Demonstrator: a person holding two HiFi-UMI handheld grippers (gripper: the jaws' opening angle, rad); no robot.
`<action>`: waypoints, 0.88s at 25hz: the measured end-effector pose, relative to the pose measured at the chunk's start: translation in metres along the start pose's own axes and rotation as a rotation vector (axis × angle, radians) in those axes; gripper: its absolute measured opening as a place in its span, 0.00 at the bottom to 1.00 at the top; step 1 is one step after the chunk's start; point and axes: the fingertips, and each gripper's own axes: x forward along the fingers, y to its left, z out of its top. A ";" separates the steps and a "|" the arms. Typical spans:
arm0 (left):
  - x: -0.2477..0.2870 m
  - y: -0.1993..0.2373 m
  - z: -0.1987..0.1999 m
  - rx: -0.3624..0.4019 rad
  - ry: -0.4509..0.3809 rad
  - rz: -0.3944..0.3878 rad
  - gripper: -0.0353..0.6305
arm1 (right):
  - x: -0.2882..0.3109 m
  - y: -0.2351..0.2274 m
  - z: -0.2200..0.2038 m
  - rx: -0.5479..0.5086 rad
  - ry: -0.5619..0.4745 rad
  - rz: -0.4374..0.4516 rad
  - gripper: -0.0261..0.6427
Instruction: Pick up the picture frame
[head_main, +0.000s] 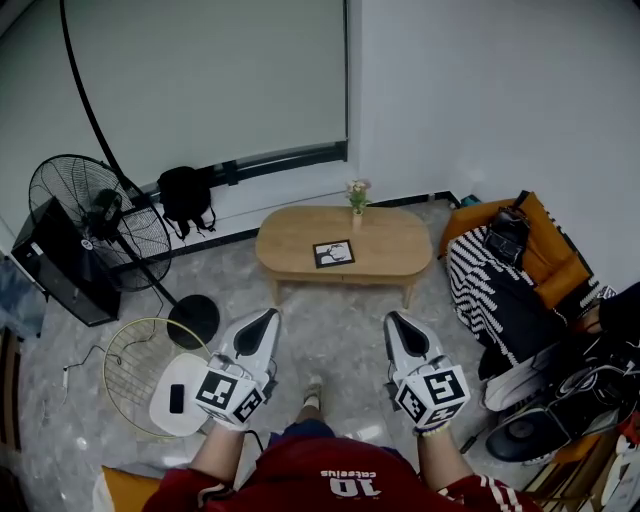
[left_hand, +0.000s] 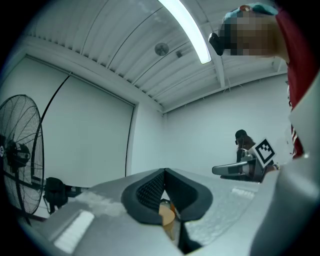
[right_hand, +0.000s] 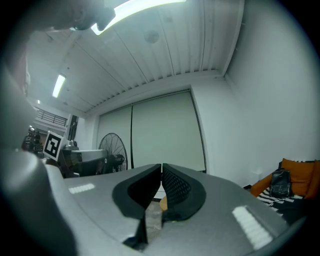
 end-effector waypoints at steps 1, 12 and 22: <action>0.002 0.000 0.001 0.003 0.000 -0.001 0.06 | 0.000 -0.002 0.001 -0.001 -0.001 0.000 0.03; 0.031 0.002 -0.004 0.008 0.026 -0.027 0.06 | 0.017 -0.018 -0.001 0.010 0.010 0.004 0.03; 0.073 0.033 -0.019 -0.018 0.048 0.000 0.06 | 0.059 -0.058 -0.005 0.007 0.041 -0.020 0.03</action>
